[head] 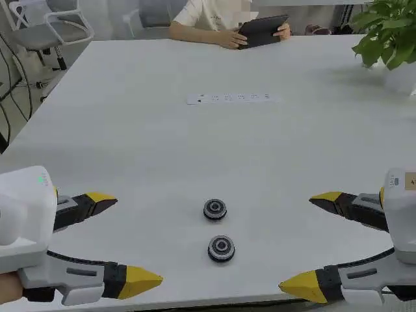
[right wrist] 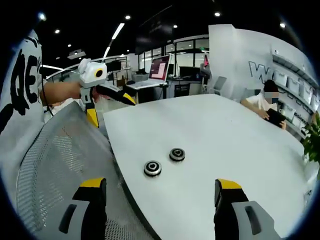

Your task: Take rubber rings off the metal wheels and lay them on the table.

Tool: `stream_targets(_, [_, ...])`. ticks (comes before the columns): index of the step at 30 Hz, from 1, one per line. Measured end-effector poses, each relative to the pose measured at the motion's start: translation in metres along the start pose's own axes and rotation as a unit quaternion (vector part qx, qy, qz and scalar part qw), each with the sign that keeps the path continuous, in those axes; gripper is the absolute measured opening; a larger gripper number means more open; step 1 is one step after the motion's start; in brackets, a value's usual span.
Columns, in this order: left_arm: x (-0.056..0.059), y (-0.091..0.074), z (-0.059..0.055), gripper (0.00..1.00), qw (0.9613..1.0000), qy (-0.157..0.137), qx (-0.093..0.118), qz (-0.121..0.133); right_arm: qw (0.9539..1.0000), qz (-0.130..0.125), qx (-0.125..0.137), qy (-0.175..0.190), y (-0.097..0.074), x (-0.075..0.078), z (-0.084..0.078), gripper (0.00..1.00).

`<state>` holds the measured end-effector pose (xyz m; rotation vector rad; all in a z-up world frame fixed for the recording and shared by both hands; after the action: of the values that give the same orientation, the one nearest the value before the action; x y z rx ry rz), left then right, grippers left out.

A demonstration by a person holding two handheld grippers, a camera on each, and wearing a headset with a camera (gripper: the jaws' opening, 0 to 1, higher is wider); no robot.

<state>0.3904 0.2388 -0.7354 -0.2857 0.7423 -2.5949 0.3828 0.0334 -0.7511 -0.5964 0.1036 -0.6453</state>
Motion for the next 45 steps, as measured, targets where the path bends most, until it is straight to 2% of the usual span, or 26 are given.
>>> stream_targets(7, [-0.001,-0.002,0.0,0.87,1.0,0.001,-0.007,0.003,1.0,-0.002,0.001,-0.002,0.001,0.005,0.001,0.91])
stream_targets(31, [0.002,-0.005,-0.009,0.86,0.9997,0.004,-0.022,0.007,0.9998,0.005,-0.011,-0.013,0.005,0.005,-0.007,0.91])
stream_targets(45, [0.001,-0.003,-0.005,0.85,0.9999,-0.002,-0.015,0.004,0.9997,0.007,-0.016,-0.016,0.004,0.006,-0.009,0.91])
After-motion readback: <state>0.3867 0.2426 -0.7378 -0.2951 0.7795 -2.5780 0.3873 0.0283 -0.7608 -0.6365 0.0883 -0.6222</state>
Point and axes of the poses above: the centre of the closed fingertips' face, and the gripper's own axes: y roughly forward along the fingers, x roughly to its right, z roughly out of its top, the point moved 1 cm from there along -y, roughly backward along the fingers, and after that the axes turned 8 degrees about -z, right-handed, at the moved point
